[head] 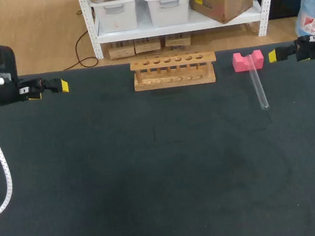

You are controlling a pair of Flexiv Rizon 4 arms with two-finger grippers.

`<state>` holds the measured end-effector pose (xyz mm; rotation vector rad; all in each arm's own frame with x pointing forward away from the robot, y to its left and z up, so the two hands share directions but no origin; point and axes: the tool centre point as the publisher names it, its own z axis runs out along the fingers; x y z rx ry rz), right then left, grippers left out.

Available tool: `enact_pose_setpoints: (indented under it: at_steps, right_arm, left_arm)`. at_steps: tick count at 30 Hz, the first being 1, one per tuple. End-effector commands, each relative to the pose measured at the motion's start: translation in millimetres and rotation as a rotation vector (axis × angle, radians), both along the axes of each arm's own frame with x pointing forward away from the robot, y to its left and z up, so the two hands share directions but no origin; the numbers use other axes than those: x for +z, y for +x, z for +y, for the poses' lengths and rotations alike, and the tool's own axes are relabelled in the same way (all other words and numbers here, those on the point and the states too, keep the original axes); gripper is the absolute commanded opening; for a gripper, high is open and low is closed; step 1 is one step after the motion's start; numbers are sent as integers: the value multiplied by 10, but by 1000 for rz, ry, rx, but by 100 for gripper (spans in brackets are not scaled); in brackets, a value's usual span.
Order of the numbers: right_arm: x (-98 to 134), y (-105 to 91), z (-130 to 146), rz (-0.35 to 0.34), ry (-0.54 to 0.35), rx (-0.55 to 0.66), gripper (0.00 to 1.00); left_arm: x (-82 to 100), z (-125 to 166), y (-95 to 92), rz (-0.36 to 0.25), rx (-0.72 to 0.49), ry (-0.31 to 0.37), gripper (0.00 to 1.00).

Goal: Grasp the test tube, adjust it, and insert it.

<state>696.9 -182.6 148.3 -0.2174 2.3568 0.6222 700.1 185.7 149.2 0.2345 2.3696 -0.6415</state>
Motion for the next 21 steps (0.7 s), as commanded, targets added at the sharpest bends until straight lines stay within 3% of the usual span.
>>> enact_pose_setpoints:
  at_steps: [1,16,21]
  right_arm:
    - [-1,0,0,0,-2,0,100]
    - [-1,0,0,0,-2,0,100]
    - [-1,0,0,0,-2,0,100]
  left_arm:
    - [14,-14,2,6,5,8,100]
    - [14,-14,2,6,5,8,100]
    - [22,-74,183,-85,-61,47,100]
